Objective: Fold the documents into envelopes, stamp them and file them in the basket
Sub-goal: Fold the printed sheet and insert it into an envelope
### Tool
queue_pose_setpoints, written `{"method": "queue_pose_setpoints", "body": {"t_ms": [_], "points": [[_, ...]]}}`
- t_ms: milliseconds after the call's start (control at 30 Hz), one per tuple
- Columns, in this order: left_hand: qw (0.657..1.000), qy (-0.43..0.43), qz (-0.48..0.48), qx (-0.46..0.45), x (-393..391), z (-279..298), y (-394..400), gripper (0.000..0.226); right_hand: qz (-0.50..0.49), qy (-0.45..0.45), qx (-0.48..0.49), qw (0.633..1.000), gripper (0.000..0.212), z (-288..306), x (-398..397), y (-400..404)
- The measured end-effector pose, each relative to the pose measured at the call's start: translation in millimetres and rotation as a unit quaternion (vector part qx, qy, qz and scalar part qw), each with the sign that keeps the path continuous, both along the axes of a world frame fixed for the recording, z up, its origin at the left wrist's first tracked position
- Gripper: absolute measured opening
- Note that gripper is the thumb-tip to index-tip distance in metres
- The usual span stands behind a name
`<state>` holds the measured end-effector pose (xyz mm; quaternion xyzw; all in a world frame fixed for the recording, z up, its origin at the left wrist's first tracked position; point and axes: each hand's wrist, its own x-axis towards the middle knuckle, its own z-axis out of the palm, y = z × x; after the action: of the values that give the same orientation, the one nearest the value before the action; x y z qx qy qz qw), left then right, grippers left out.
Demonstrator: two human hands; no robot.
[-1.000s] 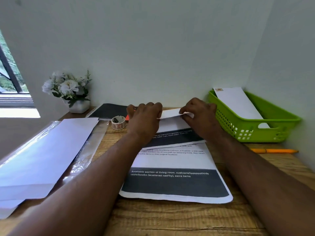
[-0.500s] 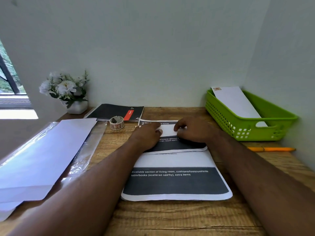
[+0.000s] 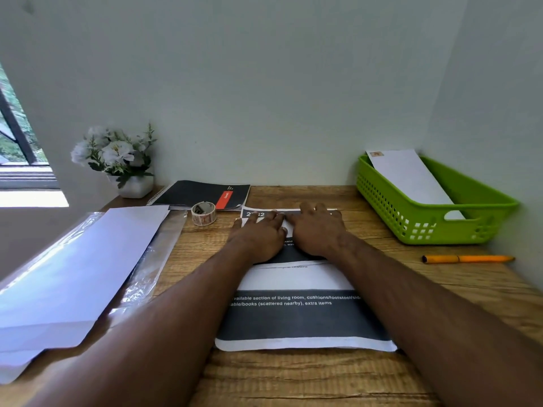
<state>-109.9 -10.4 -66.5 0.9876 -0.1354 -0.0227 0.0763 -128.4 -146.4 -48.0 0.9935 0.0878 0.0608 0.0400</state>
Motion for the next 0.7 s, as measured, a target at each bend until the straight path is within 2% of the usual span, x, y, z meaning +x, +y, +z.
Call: {"method": "queue_pose_setpoints", "body": {"t_ms": [333,433,533,600,700], "points": [[1.000,0.009,0.011,-0.010,-1.7,2.1,0.3,0.055,-0.074,-0.024,-0.008,0.997,0.035,5.7,-0.6,-25.4],[1.000,0.014,0.007,-0.014,-1.3,2.0,1.5,0.055,-0.112,-0.055,-0.038,0.991,0.030,6.3,-5.1,-38.7],[1.000,0.015,0.008,-0.011,-1.8,2.4,1.5,0.055,-0.147,-0.082,-0.029,0.985,0.030,7.1,-8.4,-44.8],[1.000,0.018,0.008,-0.009,-2.1,2.6,1.1,0.055,-0.131,-0.121,-0.035,0.983,0.034,8.7,-7.7,-41.0],[1.000,0.026,0.008,-0.002,-0.9,3.2,-0.5,0.054,-0.021,-0.153,-0.001,0.988,0.041,5.7,1.7,-25.1]]}}
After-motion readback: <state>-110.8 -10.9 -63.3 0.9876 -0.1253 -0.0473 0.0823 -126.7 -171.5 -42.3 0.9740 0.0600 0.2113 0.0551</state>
